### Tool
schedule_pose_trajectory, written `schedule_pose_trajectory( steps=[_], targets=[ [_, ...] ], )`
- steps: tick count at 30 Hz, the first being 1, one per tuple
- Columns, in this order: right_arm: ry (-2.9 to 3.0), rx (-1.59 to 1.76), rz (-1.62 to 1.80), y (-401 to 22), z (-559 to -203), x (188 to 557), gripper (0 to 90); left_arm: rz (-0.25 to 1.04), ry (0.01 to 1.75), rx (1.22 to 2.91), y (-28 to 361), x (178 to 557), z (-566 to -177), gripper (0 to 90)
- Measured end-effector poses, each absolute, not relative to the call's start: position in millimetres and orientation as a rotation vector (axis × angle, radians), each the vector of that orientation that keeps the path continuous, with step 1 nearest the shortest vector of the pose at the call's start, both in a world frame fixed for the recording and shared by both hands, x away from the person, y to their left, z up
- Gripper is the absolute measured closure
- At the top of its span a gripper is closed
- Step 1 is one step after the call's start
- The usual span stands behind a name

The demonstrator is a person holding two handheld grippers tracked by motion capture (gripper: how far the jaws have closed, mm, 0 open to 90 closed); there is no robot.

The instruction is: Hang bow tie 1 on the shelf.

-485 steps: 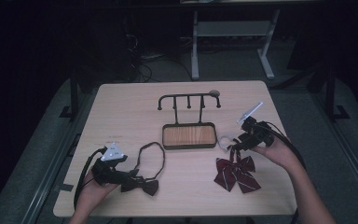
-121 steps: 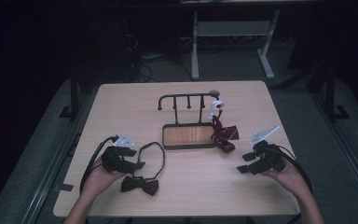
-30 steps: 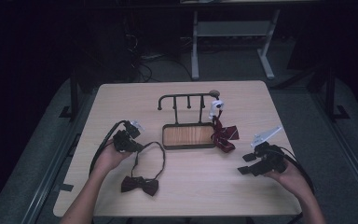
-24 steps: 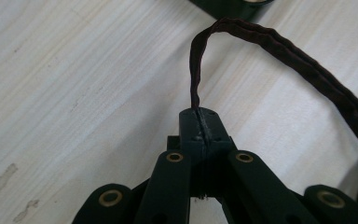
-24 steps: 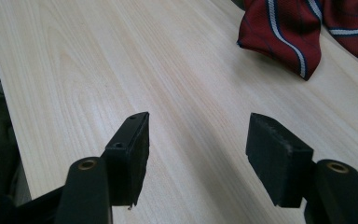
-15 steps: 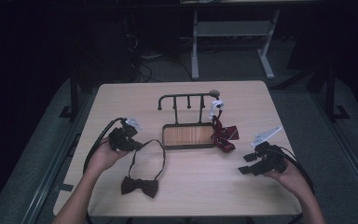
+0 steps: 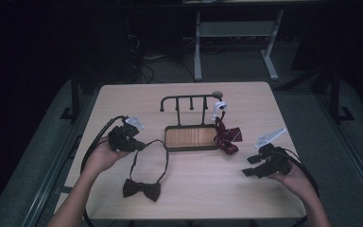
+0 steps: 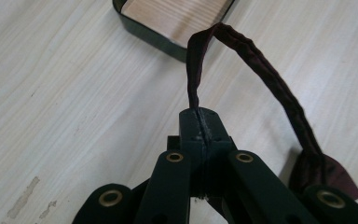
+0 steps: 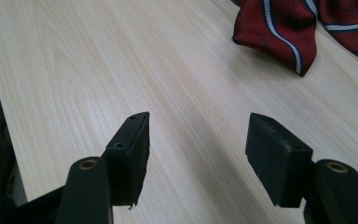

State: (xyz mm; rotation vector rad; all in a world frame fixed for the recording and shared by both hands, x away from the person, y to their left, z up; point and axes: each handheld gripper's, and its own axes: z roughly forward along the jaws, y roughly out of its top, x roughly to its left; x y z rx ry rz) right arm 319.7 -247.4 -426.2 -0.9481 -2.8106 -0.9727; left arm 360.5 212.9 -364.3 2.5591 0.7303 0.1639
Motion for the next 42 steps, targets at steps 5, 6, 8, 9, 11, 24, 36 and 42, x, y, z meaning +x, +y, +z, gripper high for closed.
schedule_pose_trajectory(
  steps=[5, 6, 8, 9, 11, 24, 36, 42],
  targets=[
    [-2.799, -0.940, -0.986, -247.8, -424.6, 319.0, 41.0, 0.165, 0.717, 2.561, 210.6, 359.1, -357.2, 90.0],
    [-2.800, -0.941, -0.986, -247.9, -424.6, 319.2, 41.0, 0.164, 0.712, 2.558, 210.3, 359.0, -355.8, 90.0],
    [-2.798, -0.942, -0.987, -248.2, -424.8, 319.7, 40.9, 0.165, 0.710, 2.551, 209.6, 358.4, -353.0, 90.0],
    [-2.799, -0.941, -0.987, -248.3, -424.9, 319.7, 41.0, 0.170, 0.706, 2.550, 209.2, 358.0, -351.5, 90.0],
    [-2.798, -0.943, -0.986, -248.3, -424.9, 319.9, 40.9, 0.165, 0.694, 2.556, 208.8, 357.6, -348.8, 90.0],
    [-2.795, -0.940, -0.997, -248.5, -424.6, 320.6, 40.7, 0.155, 0.627, 2.551, 208.1, 349.8, -328.0, 90.0],
    [-2.787, -0.961, -1.013, -251.5, -424.2, 322.9, 40.2, 0.165, 0.575, 2.548, 206.3, 345.9, -308.9, 90.0],
    [-2.783, -0.968, -1.014, -252.2, -423.5, 321.4, 40.2, 0.166, 0.557, 2.547, 205.2, 345.7, -303.0, 90.0]
  ],
)
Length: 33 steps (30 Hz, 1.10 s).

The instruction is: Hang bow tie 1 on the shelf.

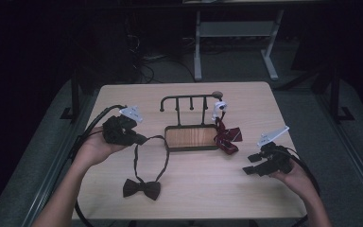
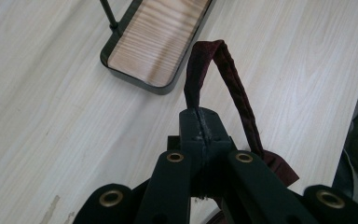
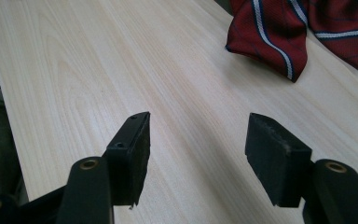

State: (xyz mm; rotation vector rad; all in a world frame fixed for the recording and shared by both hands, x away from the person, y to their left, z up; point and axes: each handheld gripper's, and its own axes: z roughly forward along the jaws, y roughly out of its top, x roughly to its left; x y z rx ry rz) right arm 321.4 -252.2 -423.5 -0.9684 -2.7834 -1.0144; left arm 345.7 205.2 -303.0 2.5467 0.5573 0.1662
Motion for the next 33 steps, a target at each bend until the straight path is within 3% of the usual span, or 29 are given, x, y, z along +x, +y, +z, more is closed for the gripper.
schedule_pose_trajectory(
  steps=[33],
  targets=[
    [-2.790, -0.978, -1.012, -248.7, -422.8, 321.2, 40.4, 0.214, 0.548, 2.511, 205.3, 355.2, -267.7, 90.0]
  ],
)
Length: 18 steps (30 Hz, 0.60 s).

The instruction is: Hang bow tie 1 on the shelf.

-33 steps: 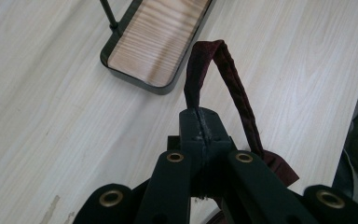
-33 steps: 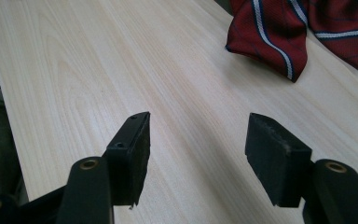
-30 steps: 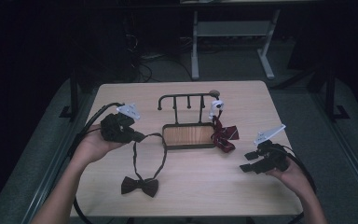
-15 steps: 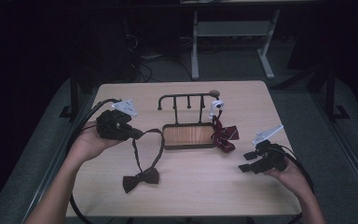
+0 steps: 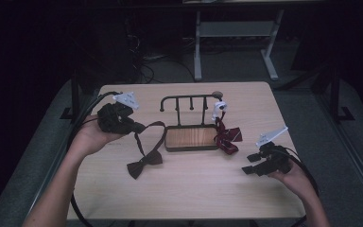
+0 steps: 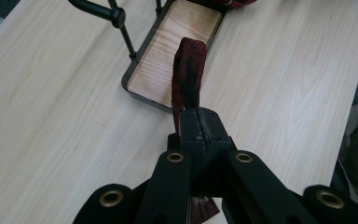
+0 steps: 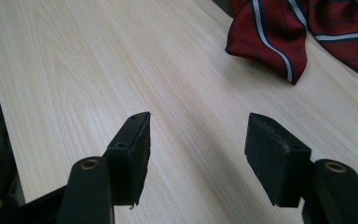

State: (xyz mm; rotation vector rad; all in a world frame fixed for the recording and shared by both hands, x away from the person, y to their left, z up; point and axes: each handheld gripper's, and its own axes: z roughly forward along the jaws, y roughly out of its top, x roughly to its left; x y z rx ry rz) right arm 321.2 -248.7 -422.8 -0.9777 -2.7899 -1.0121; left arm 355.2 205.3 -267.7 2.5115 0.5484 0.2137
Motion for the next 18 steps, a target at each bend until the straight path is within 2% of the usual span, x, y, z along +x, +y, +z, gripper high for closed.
schedule_pose_trajectory(
  steps=[18],
  targets=[
    [-2.796, -0.975, -1.022, -251.9, -419.6, 319.6, 40.5, 0.223, 0.564, 2.528, 196.5, 368.0, -256.6, 90.0]
  ],
)
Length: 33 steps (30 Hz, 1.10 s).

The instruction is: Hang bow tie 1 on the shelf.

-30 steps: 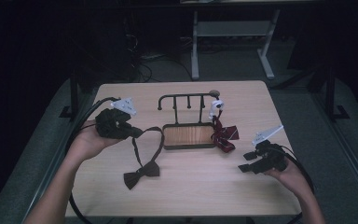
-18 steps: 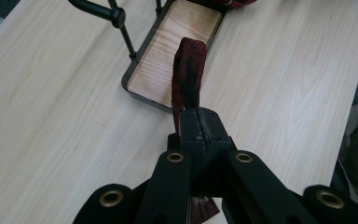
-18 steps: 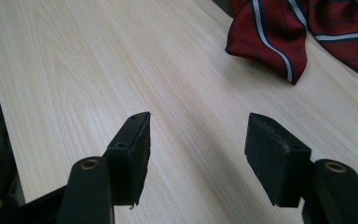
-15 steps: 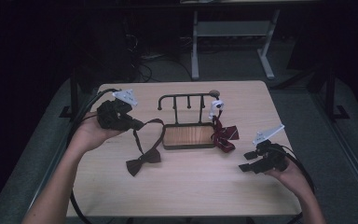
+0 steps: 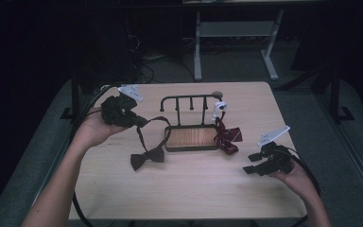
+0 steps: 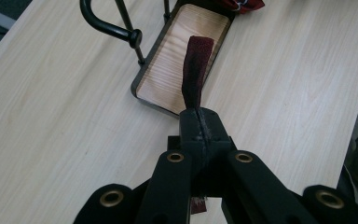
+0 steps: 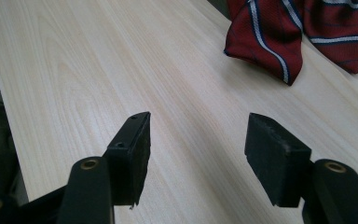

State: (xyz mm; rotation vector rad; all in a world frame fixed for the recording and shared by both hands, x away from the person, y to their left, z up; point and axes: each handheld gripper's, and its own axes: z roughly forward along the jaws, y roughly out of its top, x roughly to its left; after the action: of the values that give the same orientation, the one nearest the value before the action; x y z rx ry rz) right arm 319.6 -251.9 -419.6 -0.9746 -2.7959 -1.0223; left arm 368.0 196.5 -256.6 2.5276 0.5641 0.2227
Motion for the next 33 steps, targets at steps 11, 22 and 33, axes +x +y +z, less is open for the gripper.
schedule_pose_trajectory(
  steps=[11, 22, 33],
  targets=[
    [-2.798, -0.975, -1.032, -254.2, -417.7, 318.7, 40.4, 0.222, 0.567, 2.544, 192.2, 376.3, -250.1, 90.0],
    [-2.799, -0.981, -1.036, -256.5, -417.5, 317.2, 40.5, 0.239, 0.612, 2.539, 192.2, 385.8, -245.9, 90.0],
    [-2.796, -0.978, -1.038, -257.2, -418.4, 316.6, 40.5, 0.231, 0.659, 2.530, 193.1, 402.1, -243.4, 90.0]
  ],
)
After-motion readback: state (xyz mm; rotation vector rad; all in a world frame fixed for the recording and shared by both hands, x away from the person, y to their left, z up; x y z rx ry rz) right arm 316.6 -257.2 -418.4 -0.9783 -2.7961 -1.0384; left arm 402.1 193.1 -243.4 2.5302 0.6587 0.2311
